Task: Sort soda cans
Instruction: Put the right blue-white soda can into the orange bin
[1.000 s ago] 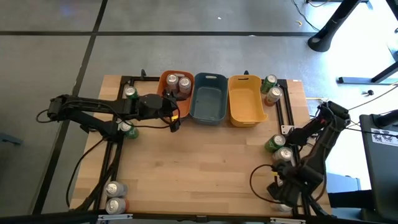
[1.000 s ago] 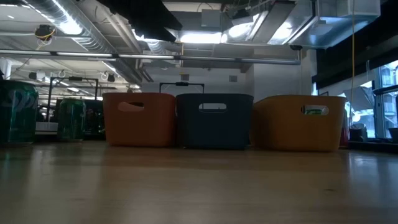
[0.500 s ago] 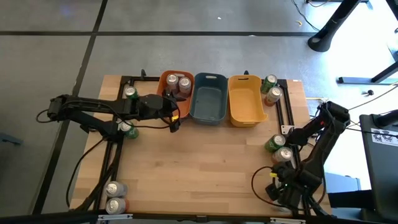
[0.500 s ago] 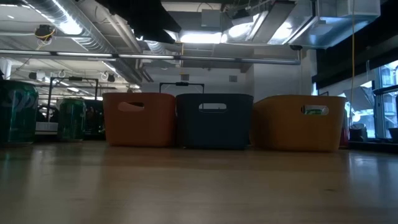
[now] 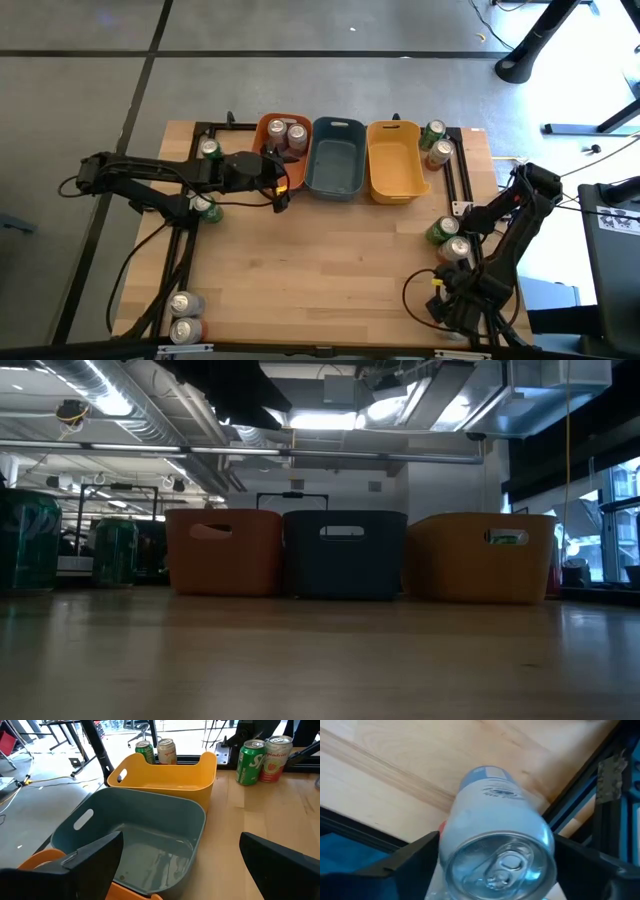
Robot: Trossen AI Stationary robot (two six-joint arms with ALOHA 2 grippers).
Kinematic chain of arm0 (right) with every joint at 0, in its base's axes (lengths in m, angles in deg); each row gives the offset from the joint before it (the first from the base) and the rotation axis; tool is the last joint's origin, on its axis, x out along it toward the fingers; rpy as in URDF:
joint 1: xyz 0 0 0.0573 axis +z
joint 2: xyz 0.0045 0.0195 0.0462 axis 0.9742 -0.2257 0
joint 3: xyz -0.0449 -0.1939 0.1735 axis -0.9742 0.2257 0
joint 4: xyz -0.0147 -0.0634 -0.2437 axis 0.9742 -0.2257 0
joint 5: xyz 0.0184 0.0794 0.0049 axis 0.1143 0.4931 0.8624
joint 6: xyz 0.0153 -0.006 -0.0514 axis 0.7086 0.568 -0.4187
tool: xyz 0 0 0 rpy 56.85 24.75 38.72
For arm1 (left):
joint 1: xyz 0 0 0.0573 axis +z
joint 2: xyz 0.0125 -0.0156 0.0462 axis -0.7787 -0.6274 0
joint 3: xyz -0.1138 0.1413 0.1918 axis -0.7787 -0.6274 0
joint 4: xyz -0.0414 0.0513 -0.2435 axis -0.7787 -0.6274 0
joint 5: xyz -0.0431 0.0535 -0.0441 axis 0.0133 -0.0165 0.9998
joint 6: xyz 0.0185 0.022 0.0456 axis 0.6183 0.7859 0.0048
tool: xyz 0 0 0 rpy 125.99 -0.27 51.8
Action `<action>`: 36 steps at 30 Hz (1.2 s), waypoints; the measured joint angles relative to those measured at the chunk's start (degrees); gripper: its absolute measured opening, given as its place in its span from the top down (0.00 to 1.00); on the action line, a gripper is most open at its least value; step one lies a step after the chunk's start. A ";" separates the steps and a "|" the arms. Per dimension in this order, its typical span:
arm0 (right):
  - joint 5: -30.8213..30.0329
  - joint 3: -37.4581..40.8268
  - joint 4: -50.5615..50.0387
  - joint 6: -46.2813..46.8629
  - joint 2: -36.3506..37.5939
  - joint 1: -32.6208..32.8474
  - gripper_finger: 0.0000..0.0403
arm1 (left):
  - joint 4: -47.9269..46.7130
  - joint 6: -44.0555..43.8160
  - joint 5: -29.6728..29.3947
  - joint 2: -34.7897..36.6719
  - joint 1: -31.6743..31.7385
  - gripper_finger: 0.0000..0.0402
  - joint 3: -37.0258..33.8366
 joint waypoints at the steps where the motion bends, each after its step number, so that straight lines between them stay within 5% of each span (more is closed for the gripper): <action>1: -0.04 -0.02 0.00 -0.39 0.00 0.00 0.21 | 0.00 -0.12 0.01 0.00 0.00 0.04 0.00; 4: -0.66 -0.20 0.00 -1.97 0.07 -0.32 0.30 | 0.00 -0.09 0.00 0.00 0.00 0.04 0.00; 12: -6.68 -3.09 0.06 -15.08 -0.05 -7.13 0.30 | 0.00 -0.17 0.00 0.00 0.00 0.04 0.00; 28: -25.50 -11.60 2.42 -62.94 -0.04 -33.71 0.30 | -9.29 -4.36 -0.01 0.17 0.00 0.04 0.00; 36: -25.96 -14.34 16.13 -89.75 -0.04 -47.60 0.29 | -12.59 -6.24 -0.04 1.61 0.00 0.04 0.00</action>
